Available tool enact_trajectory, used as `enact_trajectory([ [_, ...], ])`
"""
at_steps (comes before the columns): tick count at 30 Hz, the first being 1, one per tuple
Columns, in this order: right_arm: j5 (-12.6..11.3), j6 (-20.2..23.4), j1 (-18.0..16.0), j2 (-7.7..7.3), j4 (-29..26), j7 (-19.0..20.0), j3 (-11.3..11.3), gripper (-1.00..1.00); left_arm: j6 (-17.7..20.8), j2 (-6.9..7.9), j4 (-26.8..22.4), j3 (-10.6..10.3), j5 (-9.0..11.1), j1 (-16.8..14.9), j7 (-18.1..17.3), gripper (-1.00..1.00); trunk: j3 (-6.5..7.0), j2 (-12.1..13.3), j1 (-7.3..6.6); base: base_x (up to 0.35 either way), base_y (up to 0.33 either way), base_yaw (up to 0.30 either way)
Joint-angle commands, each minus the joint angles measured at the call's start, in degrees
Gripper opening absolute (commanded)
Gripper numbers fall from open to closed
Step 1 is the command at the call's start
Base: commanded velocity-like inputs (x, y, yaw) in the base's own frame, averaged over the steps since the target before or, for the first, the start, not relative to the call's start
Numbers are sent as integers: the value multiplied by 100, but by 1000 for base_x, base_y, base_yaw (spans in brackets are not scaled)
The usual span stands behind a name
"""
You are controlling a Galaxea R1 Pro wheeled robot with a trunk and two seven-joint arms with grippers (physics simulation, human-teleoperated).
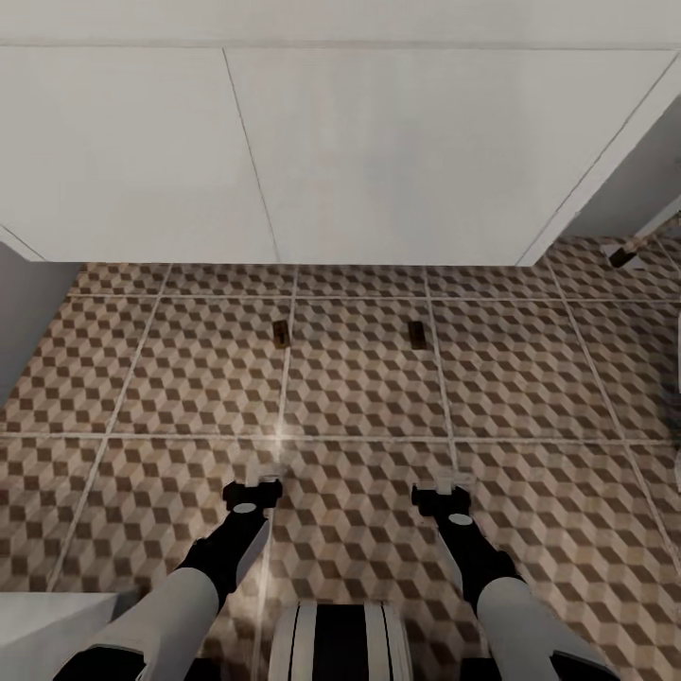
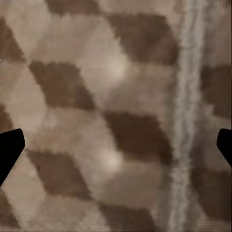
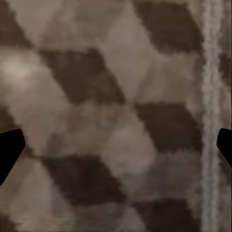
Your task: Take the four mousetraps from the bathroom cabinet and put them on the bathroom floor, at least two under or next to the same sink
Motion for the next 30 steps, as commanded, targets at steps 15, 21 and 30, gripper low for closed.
enact_trajectory([
  [15,54,7,-2,3,-5,-5,-24,100,42,5,-10,-34,15,0,46,100,-3,-1,-5,-324,0,0],
  [21,55,0,-2,3,-5,-9,-22,100,43,5,-10,-38,20,0,32,100,-3,-1,-5,-99,0,0],
  [30,61,-9,-2,3,-5,-12,-16,100,38,-3,-10,-43,22,0,24,100,-3,-1,-5,-21,0,0],
])
